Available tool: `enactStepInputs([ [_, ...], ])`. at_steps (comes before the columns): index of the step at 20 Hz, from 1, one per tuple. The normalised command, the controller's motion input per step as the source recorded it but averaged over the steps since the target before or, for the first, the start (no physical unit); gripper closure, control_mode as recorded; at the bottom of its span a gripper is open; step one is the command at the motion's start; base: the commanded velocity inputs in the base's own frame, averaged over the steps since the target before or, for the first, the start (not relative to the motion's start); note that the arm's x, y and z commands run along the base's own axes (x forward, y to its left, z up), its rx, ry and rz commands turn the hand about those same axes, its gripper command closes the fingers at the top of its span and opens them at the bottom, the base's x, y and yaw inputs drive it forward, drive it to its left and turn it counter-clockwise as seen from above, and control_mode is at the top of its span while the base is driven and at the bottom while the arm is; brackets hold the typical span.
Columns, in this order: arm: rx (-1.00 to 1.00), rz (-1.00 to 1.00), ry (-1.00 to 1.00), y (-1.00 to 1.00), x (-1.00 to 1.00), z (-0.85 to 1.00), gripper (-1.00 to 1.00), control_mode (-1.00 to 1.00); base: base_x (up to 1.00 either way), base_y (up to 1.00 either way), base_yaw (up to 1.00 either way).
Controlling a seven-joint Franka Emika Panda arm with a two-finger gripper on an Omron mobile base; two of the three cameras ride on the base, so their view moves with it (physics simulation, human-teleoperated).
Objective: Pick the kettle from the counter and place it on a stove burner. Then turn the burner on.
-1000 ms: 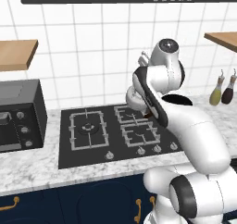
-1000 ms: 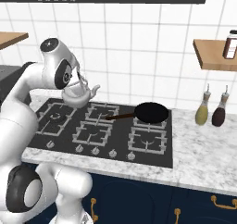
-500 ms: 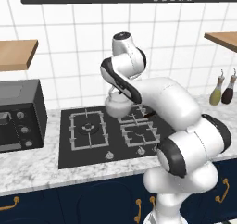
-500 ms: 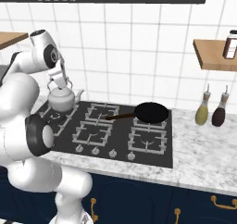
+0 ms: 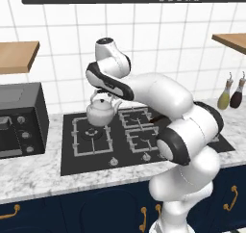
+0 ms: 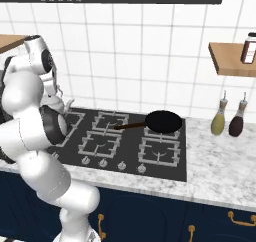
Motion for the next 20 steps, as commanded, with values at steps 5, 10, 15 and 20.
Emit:
enactStepInputs([
  [5,-0.03,0.00,0.00,0.59,0.24,-0.34,1.00,-1.00,0.00,0.00,0.00],
  [10,-0.11,0.00,-0.04,0.08,0.26,-0.18,1.00,-1.00,0.00,0.00,0.00],
  [15,-0.09,0.00,0.01,0.00,0.29,-0.20,1.00,-1.00,0.00,0.00,0.00],
  [20,-0.10,0.00,0.03,0.02,0.27,-0.32,1.00,-1.00,0.00,0.00,0.00],
])
